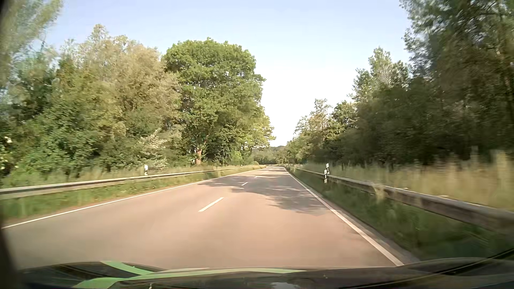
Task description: Follow the waypoints while adhering to traffic rules and regulations
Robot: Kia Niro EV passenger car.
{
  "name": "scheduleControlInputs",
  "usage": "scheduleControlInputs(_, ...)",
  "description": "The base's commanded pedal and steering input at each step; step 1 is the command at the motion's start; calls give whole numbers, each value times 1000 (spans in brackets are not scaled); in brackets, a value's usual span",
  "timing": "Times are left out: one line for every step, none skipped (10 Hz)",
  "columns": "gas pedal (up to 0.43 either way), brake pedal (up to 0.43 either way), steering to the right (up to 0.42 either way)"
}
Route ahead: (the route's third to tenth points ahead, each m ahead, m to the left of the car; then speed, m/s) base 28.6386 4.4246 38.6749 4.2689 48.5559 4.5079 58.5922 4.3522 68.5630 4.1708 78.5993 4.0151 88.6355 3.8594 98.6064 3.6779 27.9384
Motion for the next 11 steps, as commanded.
scheduleControlInputs(138,0,0)
scheduleControlInputs(87,0,0)
scheduleControlInputs(87,0,0)
scheduleControlInputs(87,0,0)
scheduleControlInputs(87,0,0)
scheduleControlInputs(98,0,0)
scheduleControlInputs(98,0,0)
scheduleControlInputs(110,0,0)
scheduleControlInputs(110,0,0)
scheduleControlInputs(118,0,0)
scheduleControlInputs(130,0,0)
